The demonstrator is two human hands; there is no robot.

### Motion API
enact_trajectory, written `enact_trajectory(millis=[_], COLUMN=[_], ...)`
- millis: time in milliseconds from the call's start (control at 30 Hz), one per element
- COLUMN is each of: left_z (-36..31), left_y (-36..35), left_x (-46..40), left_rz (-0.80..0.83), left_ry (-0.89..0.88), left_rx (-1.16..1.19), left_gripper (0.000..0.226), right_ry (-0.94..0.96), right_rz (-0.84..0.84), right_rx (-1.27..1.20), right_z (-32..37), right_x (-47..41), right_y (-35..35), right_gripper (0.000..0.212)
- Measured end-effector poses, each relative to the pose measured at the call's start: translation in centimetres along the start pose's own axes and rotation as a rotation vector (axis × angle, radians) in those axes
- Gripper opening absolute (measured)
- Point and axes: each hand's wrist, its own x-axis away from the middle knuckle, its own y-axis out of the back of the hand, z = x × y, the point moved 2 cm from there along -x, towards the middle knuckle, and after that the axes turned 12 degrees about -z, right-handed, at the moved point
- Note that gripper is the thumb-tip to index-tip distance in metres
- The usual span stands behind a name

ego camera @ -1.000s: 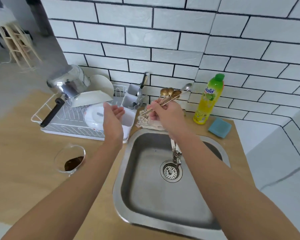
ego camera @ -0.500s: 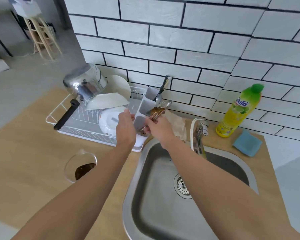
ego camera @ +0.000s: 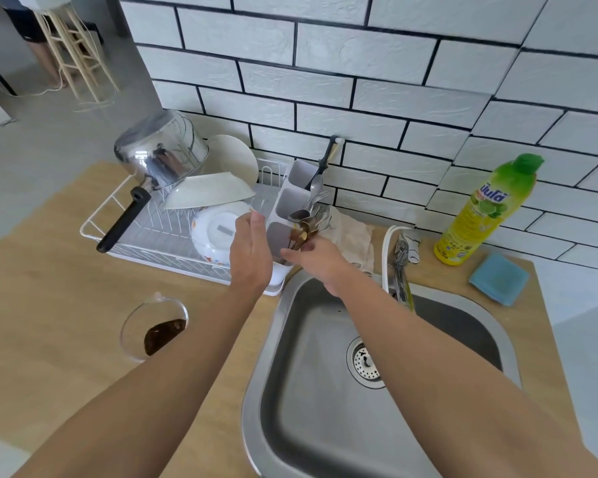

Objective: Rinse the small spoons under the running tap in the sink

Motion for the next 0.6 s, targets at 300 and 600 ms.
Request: enact_trajectory(millis=[300, 600], left_z=[-0.3, -0.6], left_y=[0.2, 0.6], left_x=[0.3, 0.7], left_rz=[0.002, -0.021], left_ry=[-0.016, -0.059], left_rx=[-0.009, -0.022], left_gripper=[0.060, 0.045], right_ry=[0.068, 0.042], right_rz=[0.050, 0.116], right_rx=[-0.059, 0.019], right_z=[-0.9, -0.5], right_x=[1.2, 2.0], right_y=[0.7, 2.9], right_gripper=[0.076, 0.096])
